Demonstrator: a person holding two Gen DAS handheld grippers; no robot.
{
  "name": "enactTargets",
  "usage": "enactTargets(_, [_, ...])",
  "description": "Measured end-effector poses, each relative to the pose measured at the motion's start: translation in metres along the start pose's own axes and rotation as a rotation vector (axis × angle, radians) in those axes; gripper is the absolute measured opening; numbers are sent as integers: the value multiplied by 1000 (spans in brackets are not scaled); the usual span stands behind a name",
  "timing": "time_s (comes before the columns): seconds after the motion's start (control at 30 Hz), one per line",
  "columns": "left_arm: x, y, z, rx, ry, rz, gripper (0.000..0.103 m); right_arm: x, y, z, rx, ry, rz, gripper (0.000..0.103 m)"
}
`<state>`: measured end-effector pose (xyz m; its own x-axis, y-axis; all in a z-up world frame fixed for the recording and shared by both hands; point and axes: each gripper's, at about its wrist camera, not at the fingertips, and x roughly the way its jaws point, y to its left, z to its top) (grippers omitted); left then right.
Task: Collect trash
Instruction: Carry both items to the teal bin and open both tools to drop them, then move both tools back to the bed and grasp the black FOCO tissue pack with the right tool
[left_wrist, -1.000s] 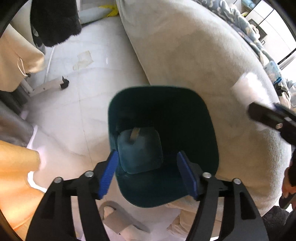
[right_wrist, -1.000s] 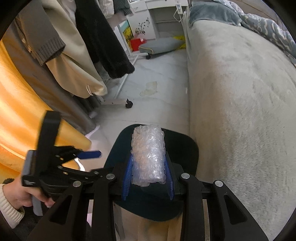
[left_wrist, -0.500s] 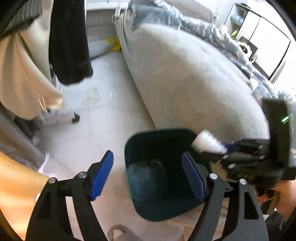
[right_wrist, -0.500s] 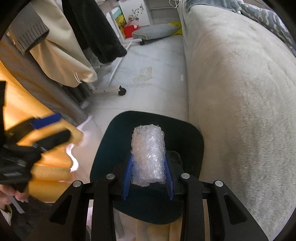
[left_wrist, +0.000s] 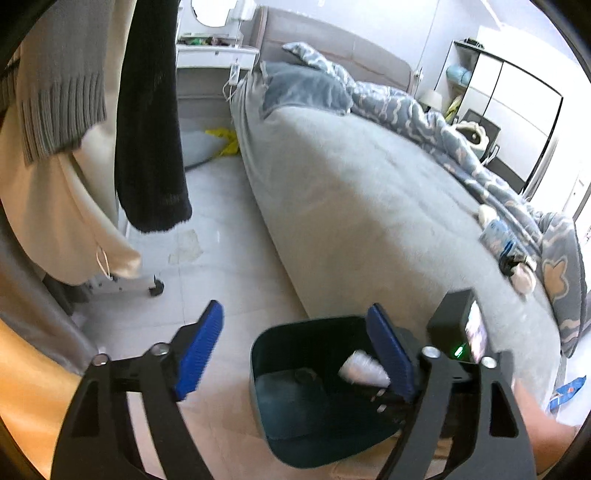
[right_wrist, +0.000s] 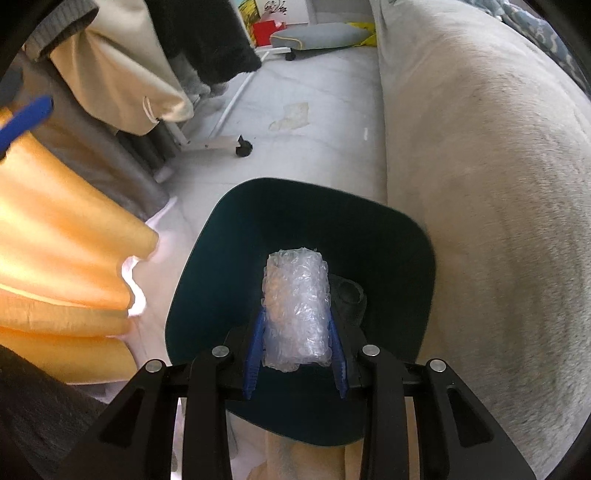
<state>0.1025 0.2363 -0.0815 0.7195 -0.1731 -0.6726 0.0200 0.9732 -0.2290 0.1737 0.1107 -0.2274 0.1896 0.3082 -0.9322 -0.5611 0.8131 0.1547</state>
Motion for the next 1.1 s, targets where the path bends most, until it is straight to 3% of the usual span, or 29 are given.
enactTargets(0.07, [-7, -4, 4, 10, -28, -5, 89, 1, 3, -3, -9, 6, -1, 35])
enactTargets(0.2, [-17, -12, 10, 47, -78, -19, 92, 2, 8, -7, -22, 7, -2, 58])
enactTargets(0.43, [-28, -18, 24, -4, -134, -61, 92, -12, 9, -14, -46, -17, 2, 62])
enactTargets(0.77, [-45, -45, 42, 29, -216, -66, 93, -65, 10, -21, -123, -158, 4, 69])
enactTargets(1.1, [-36, -76, 44, 72, -216, -92, 93, -118, -10, -29, -136, -327, -15, 79])
